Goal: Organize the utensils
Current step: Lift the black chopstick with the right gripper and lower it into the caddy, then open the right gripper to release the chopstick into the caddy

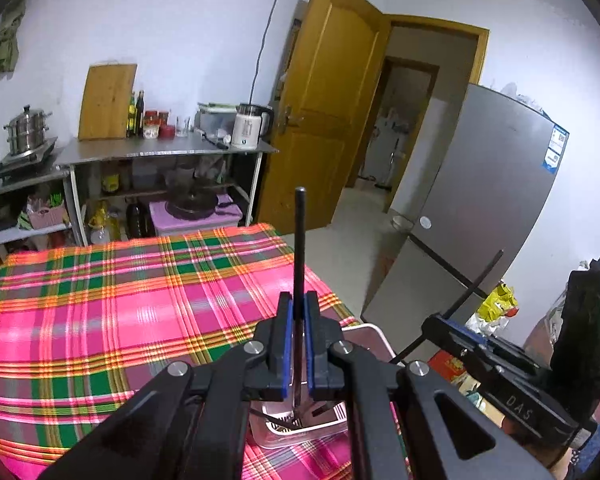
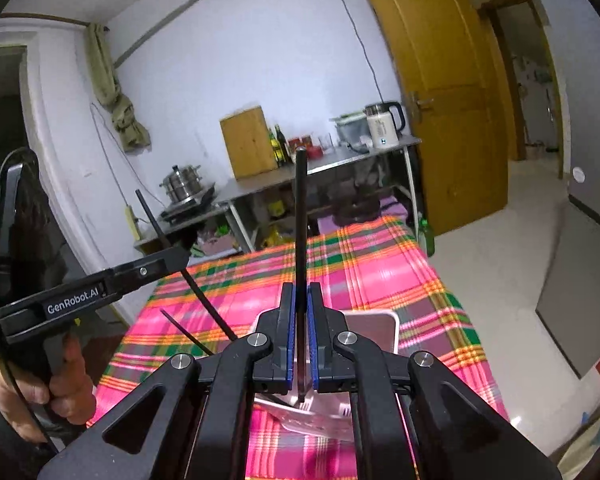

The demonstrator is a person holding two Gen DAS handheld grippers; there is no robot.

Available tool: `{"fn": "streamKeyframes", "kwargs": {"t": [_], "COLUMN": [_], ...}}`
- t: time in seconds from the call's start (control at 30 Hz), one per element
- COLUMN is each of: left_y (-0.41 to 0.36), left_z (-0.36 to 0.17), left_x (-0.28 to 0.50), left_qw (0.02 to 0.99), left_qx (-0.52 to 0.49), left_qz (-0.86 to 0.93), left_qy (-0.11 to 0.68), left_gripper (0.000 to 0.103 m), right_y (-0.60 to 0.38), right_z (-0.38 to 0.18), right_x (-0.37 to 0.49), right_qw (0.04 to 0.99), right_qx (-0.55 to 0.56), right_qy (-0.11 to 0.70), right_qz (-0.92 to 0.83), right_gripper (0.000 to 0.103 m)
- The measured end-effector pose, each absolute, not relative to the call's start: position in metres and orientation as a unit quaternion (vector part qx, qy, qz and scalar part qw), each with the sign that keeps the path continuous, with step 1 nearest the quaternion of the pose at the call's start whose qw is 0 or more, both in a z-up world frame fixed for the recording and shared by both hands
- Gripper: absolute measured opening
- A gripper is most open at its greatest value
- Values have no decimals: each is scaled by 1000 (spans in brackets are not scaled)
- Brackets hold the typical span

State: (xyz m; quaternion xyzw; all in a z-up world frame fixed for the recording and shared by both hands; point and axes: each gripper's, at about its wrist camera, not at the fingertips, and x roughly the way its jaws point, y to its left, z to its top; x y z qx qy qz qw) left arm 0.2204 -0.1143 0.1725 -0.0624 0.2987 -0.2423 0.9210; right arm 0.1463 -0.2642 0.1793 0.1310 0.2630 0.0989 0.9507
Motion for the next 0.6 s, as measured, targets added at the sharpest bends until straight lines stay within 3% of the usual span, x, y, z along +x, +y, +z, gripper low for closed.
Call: {"fn": "streamKeyframes", "kwargs": {"t": [0.43, 0.5, 0.57, 0.6], "left_y": [-120, -118, -116, -114], "left_z": [122, 123, 126, 129], "left_x": [237, 236, 233, 231], "left_qw": [905, 906, 909, 910], "left_qx": [-59, -59, -62, -65], "left_qz": [-234, -232, -232, -233], "left_qy": [349, 348, 342, 336], "left_gripper": [9, 15, 33, 36], "right_y": [-255, -253, -253, -254], "right_z": [126, 124, 125, 126], "right_x": [162, 162, 160, 160], "right_qw": [929, 927, 928, 929], "right_qx": [131, 130, 128, 128], "right_qy": [330, 337, 336, 333], "right_qz": [101, 100, 96, 94], "right_gripper": [5, 6, 6, 9]}}
